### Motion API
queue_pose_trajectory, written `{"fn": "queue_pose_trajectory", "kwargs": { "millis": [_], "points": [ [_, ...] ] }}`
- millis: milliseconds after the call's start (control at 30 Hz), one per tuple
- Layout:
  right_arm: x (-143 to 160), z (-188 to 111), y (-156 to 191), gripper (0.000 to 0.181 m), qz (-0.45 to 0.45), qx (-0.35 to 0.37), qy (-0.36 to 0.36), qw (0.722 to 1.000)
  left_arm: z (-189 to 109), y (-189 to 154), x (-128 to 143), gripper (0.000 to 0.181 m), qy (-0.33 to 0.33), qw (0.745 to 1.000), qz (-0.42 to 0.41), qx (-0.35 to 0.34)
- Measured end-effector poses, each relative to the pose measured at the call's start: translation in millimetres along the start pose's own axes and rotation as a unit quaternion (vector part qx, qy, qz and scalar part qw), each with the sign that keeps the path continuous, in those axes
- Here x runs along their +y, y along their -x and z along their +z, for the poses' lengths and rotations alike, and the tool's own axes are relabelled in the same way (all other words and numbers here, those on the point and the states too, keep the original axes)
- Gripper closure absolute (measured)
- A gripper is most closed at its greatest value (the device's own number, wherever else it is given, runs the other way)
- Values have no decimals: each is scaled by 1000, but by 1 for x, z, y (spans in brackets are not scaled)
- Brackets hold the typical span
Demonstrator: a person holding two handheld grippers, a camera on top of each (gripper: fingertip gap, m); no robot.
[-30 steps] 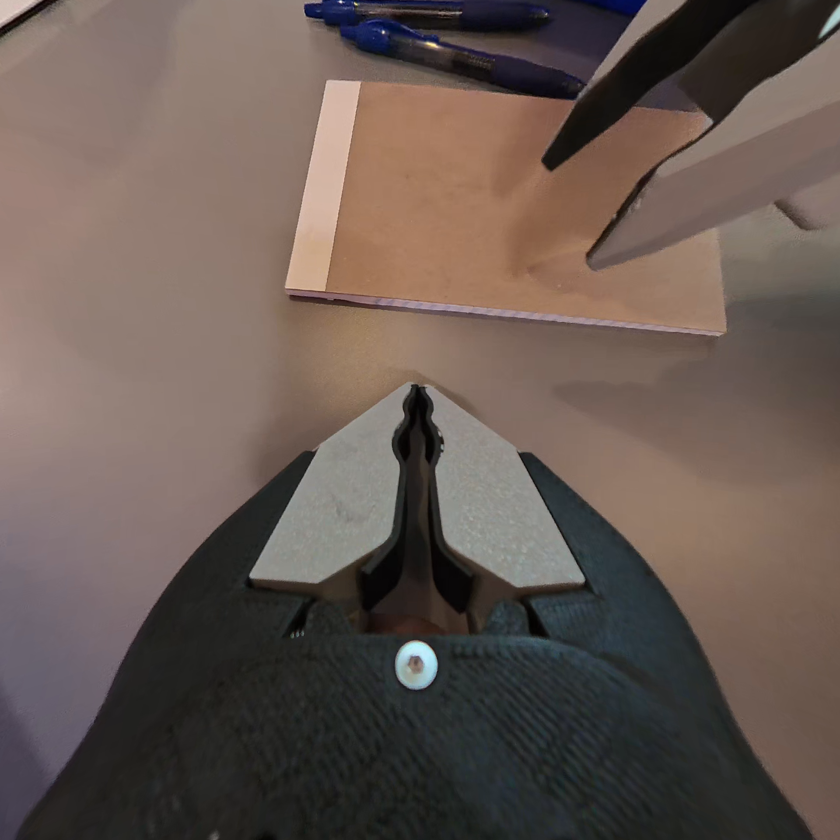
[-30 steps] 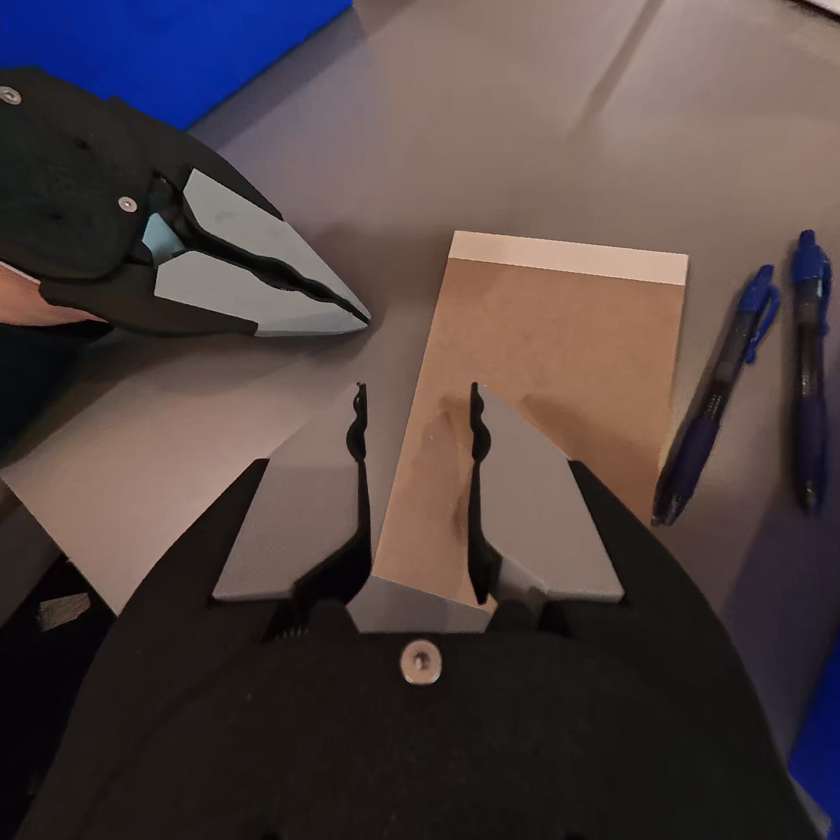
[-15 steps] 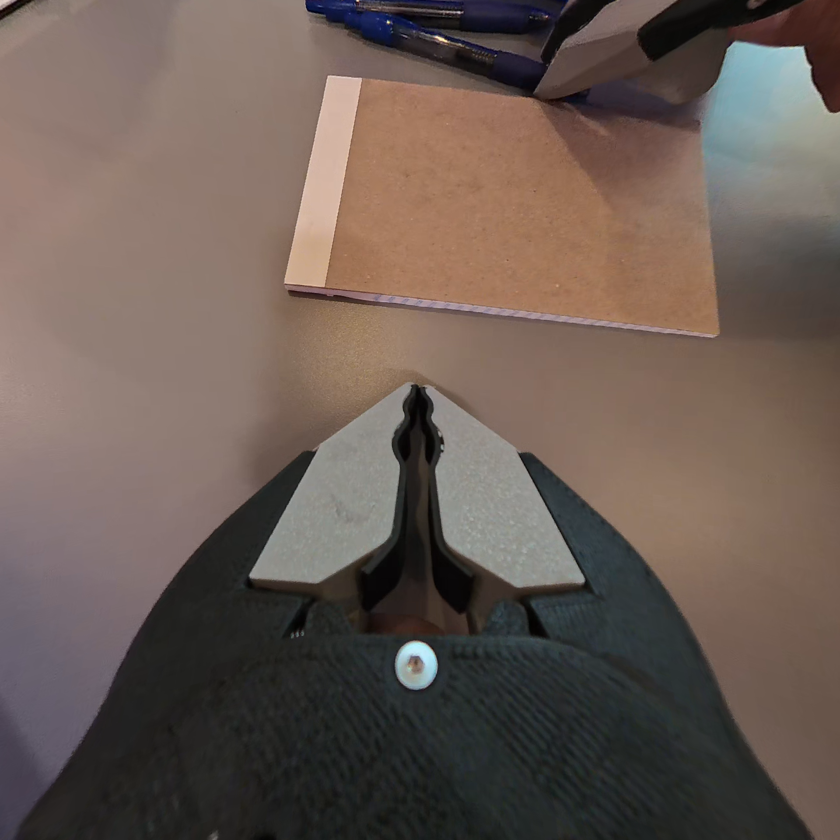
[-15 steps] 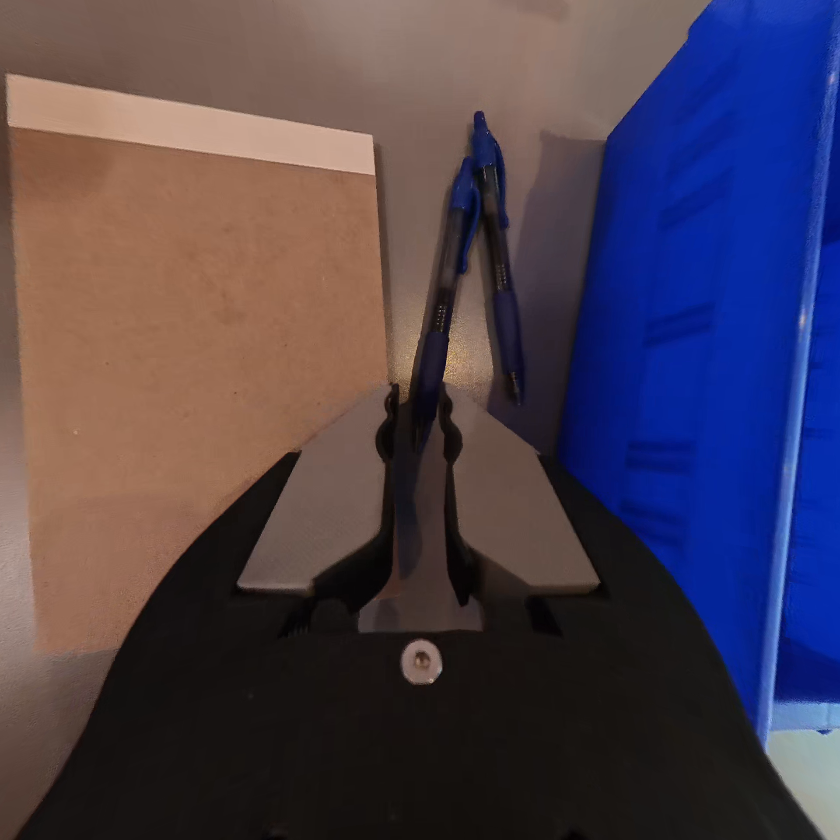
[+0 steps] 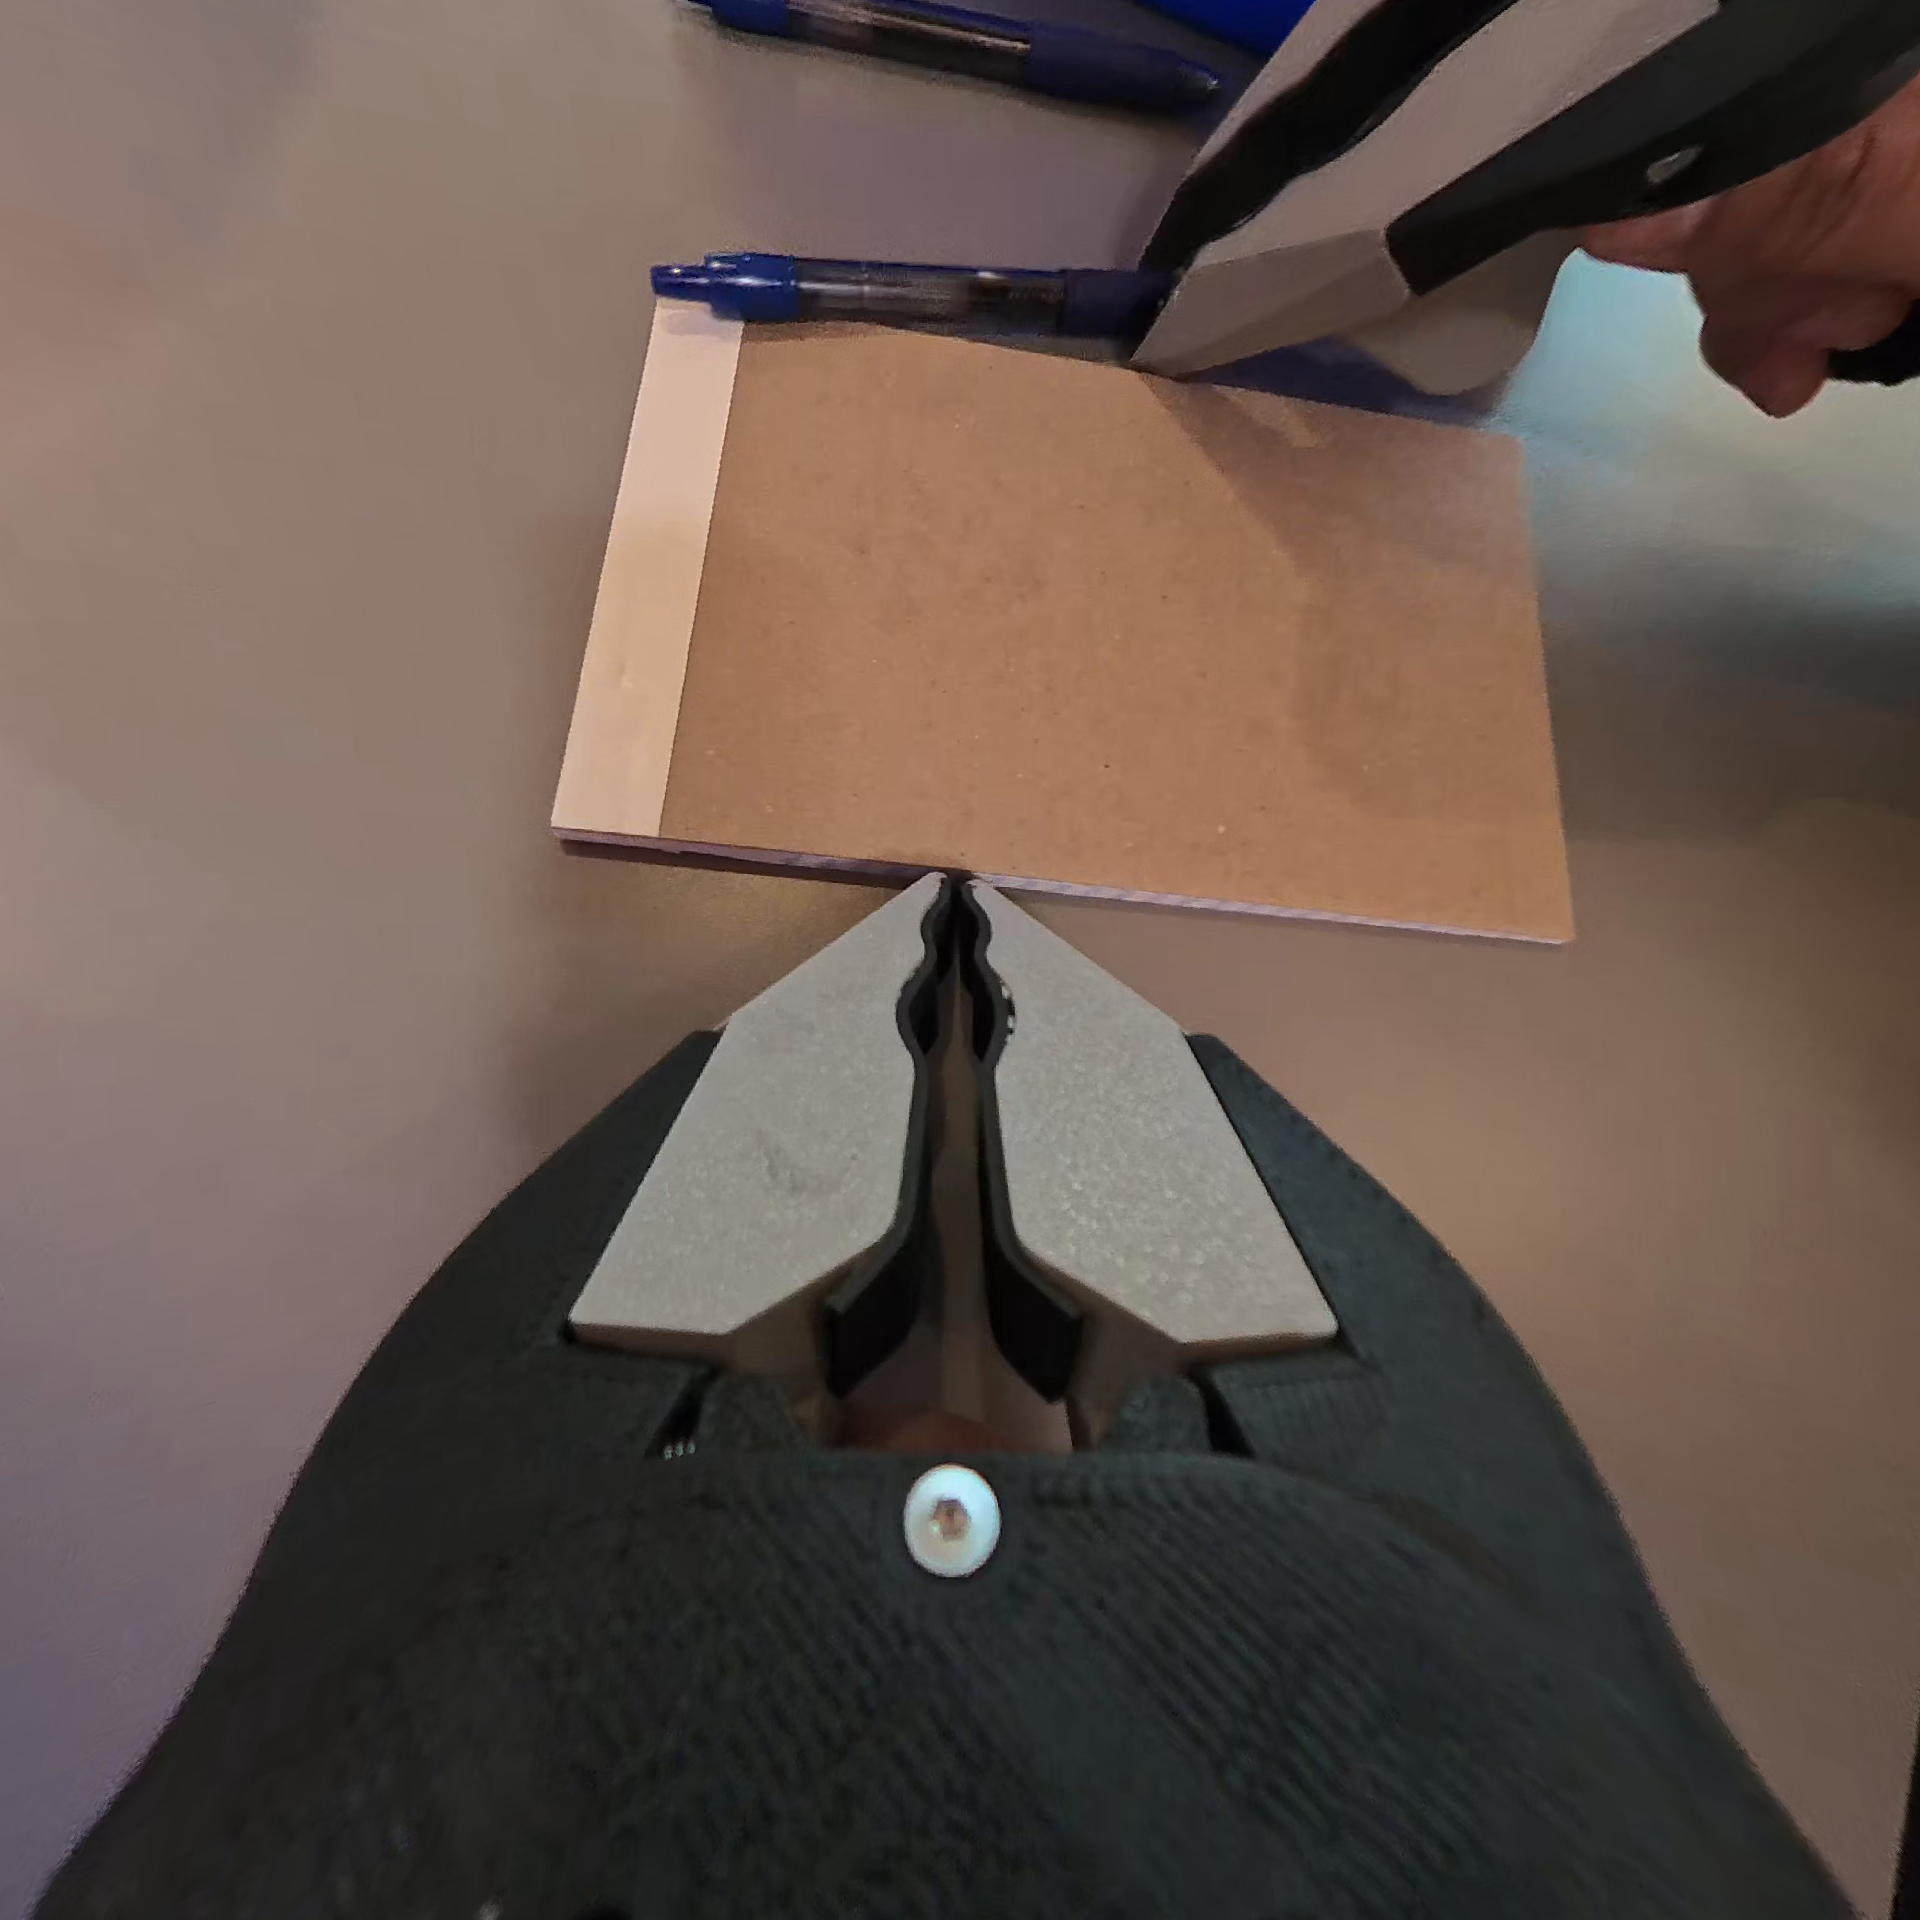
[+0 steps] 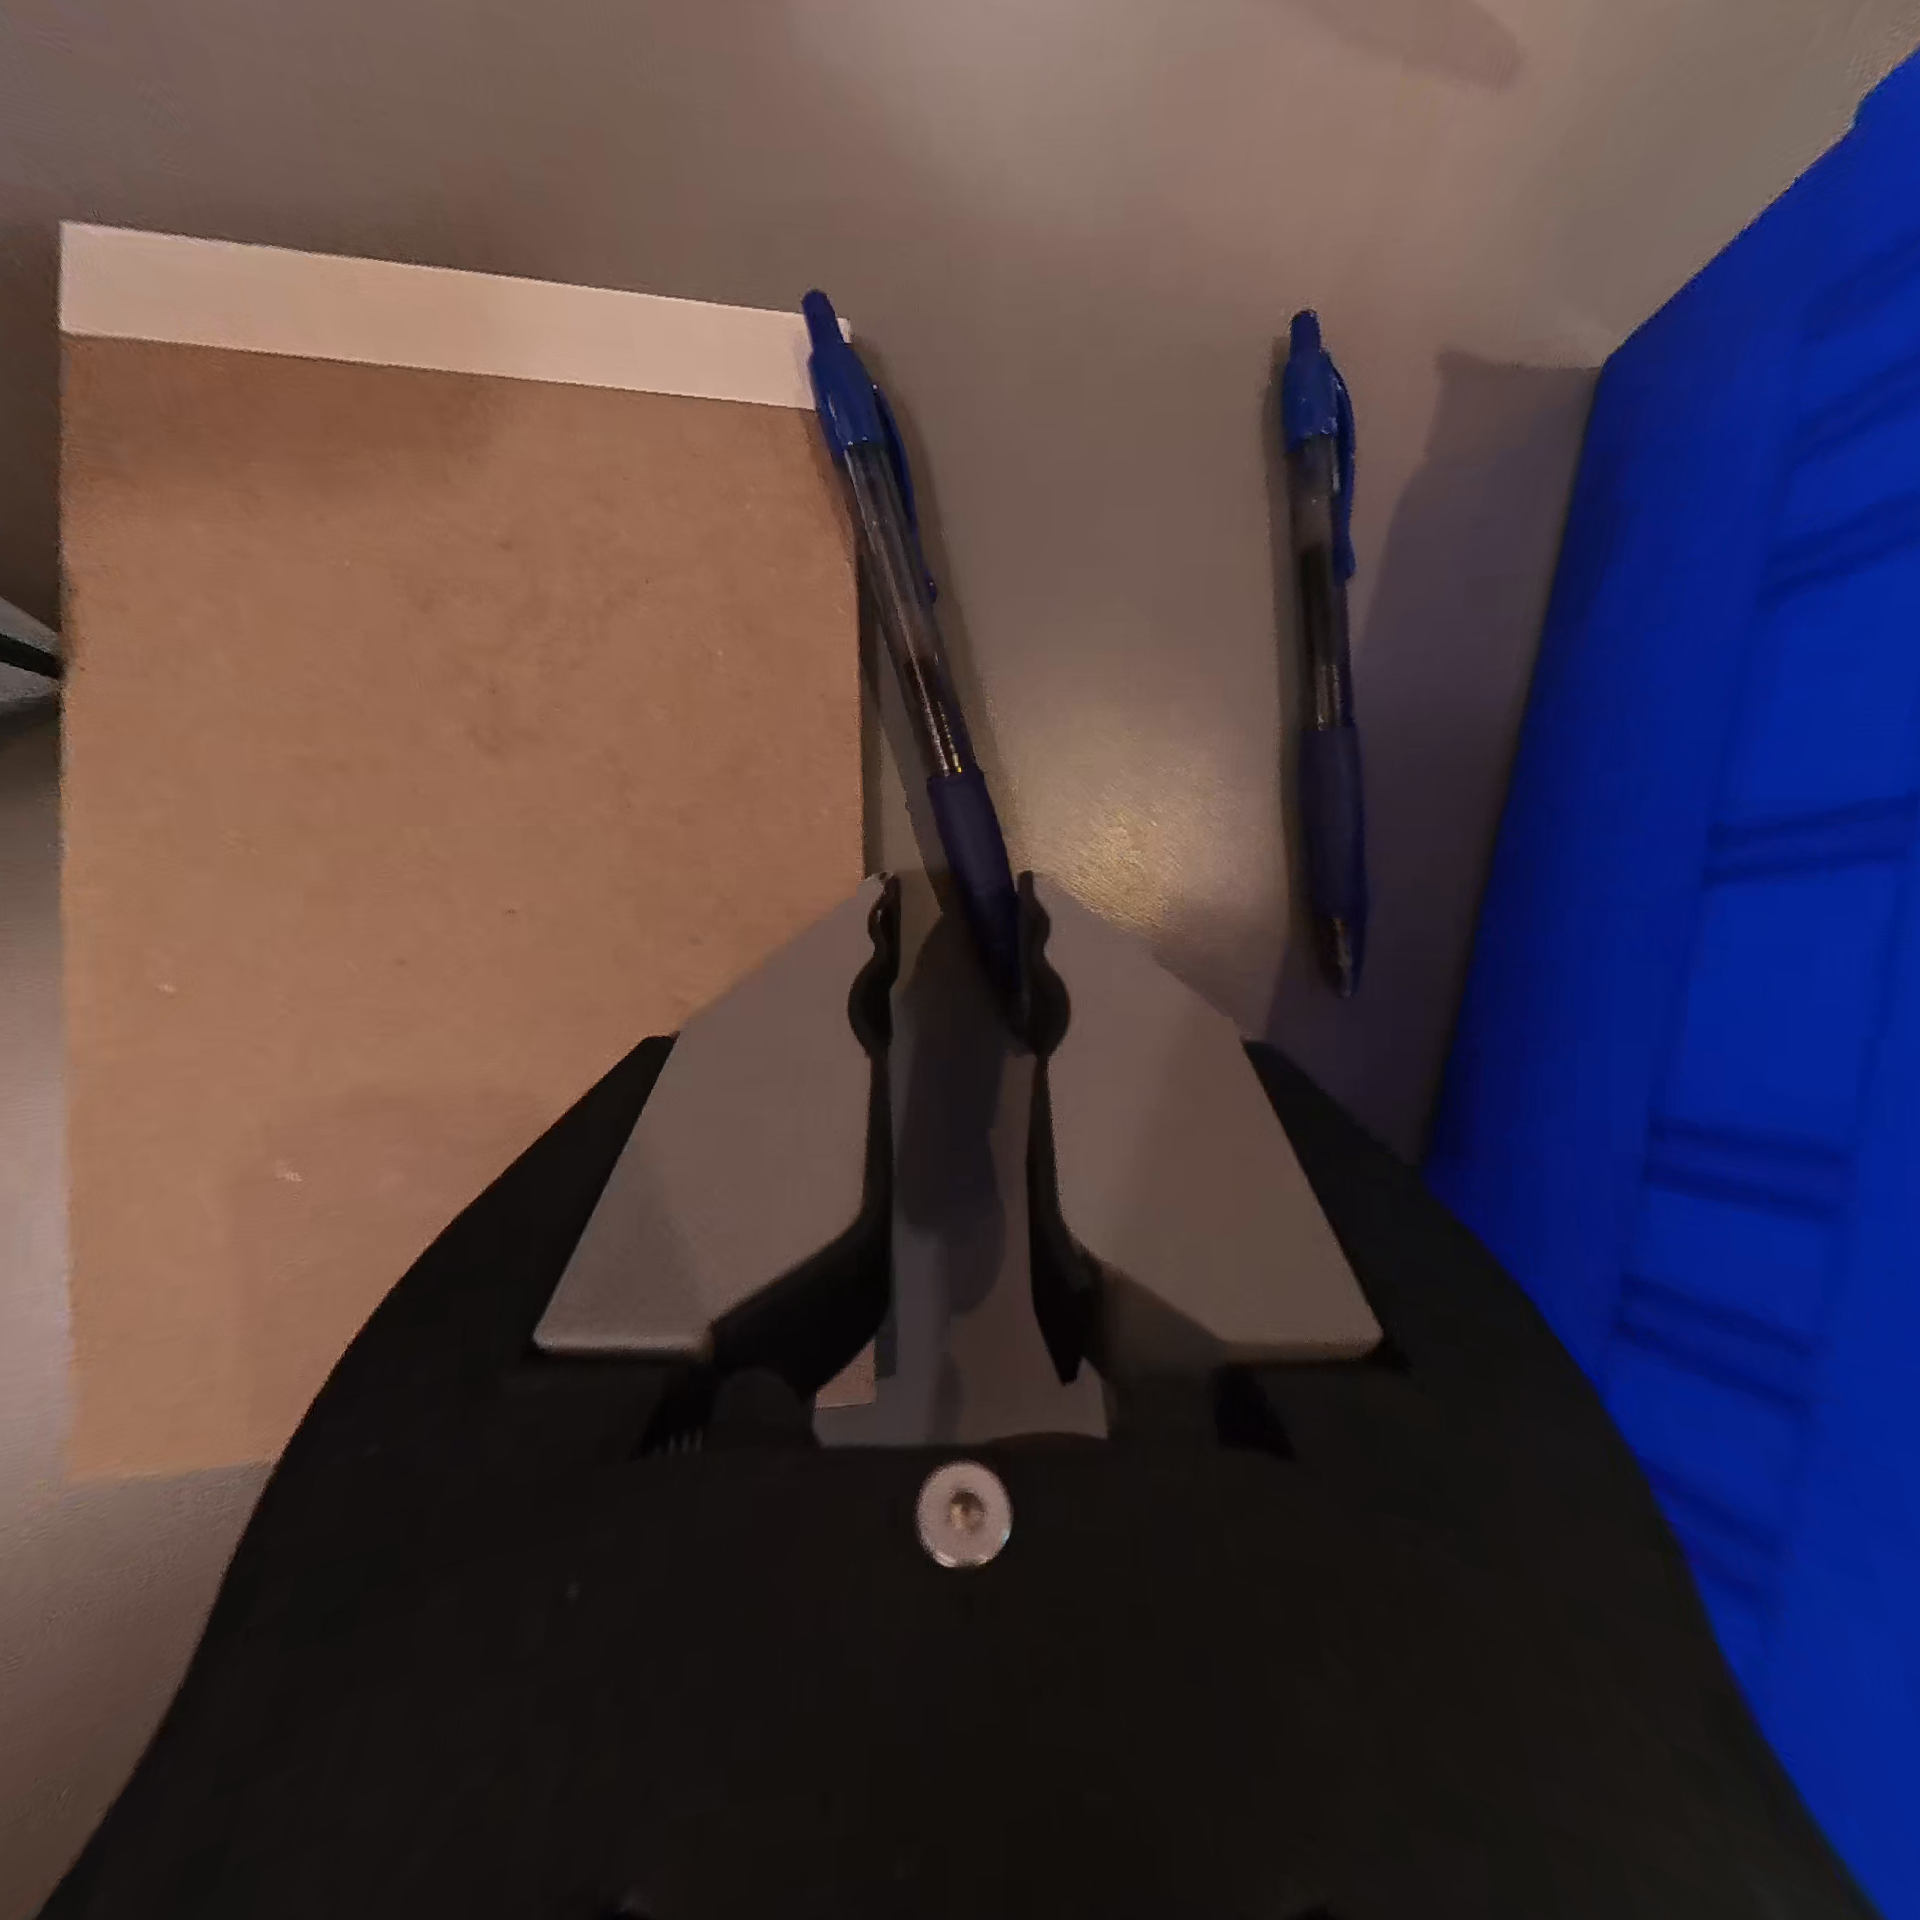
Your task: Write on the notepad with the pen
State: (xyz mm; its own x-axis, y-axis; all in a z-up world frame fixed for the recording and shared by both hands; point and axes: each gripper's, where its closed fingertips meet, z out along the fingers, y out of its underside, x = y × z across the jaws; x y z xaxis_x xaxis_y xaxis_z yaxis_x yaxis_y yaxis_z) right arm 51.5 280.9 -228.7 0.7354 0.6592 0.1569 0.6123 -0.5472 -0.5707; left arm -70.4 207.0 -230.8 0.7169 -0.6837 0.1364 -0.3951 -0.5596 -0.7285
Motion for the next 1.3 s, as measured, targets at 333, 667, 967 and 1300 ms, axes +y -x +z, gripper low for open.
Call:
{"fn": "queue_pose_trajectory", "kwargs": {
  "millis": [333, 667, 967, 1300],
  "points": [
    [-4, 3, 14, 168, 75, -123, -16, 989, -5, -4, -10, 181, -28, 999, 1, 28],
    [-6, 0, 23, 169, 93, -176, -27, 980, -22, -13, -46, 181, -138, 989, 2, 57],
    [-24, -1, 80, 174, 100, -299, -39, 948, -56, -17, -85, 181, -263, 964, 22, 35],
    [-35, 1, 111, 173, 93, -361, -33, 927, -72, -12, -94, 181, -305, 952, 30, 7]
  ]
}}
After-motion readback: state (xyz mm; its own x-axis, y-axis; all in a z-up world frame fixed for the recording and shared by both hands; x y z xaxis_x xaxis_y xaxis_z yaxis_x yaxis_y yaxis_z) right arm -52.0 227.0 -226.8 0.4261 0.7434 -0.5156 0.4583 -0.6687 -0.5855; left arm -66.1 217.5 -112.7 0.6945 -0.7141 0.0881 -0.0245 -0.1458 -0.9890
